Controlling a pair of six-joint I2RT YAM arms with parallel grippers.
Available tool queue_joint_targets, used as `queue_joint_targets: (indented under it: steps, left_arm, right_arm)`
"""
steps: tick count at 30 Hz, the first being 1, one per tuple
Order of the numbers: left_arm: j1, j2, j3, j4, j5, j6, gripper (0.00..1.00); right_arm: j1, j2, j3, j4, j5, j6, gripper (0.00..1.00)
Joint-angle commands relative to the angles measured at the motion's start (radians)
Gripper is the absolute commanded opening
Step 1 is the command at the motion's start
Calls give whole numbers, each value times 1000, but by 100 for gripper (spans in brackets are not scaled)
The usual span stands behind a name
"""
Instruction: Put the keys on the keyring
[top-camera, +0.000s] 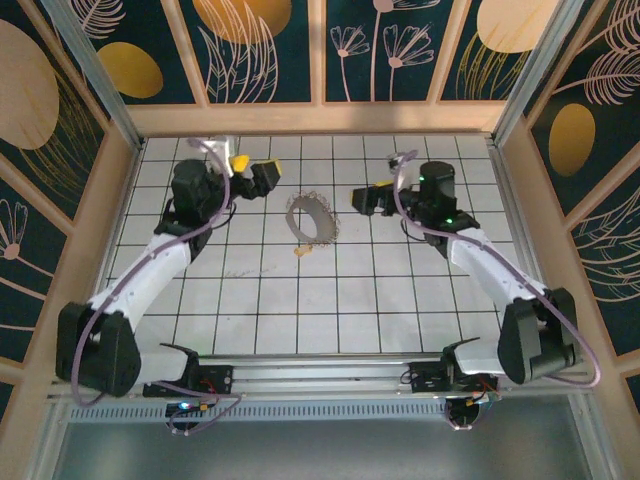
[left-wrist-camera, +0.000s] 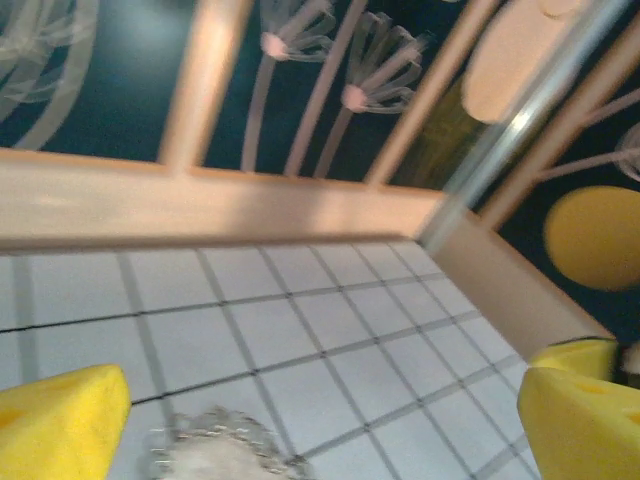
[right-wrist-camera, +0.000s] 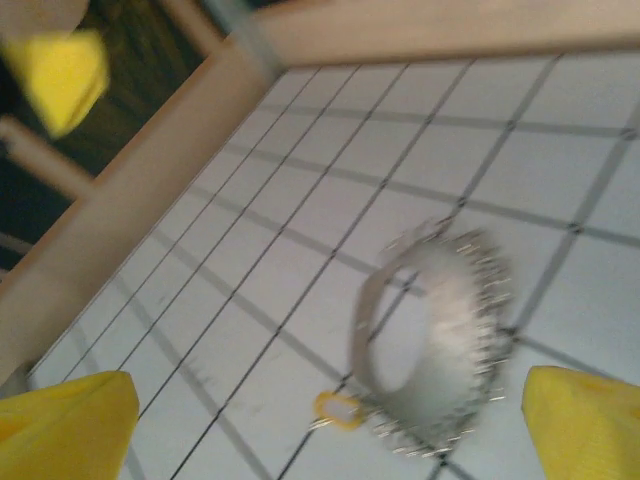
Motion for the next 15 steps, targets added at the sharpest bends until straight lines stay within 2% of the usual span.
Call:
queue_joint_targets:
  steps: [1, 5, 7, 9, 12, 15]
  left_arm:
    - [9, -106, -153, 168, -314, 109, 99]
    - [30, -217, -311, 250, -519, 244, 99]
    - [68, -254, -367, 270, -532, 280, 99]
    - [109, -278, -437, 296, -563, 297, 99]
    - [158, -262, -531, 382, -627, 300, 99]
    - [189, -166, -601, 516, -699, 295, 99]
  right_arm:
    - [-77, -65, -52, 23, 254, 49, 99]
    - [-221, -103, -145, 139, 363, 135, 99]
    - [-260, -118, -214, 224, 452, 144, 99]
    - [-276, -123, -262, 275, 532, 82, 99]
    - [-289, -118, -321, 340, 636, 8, 99]
    - [-298, -94, -385, 432, 728, -39, 99]
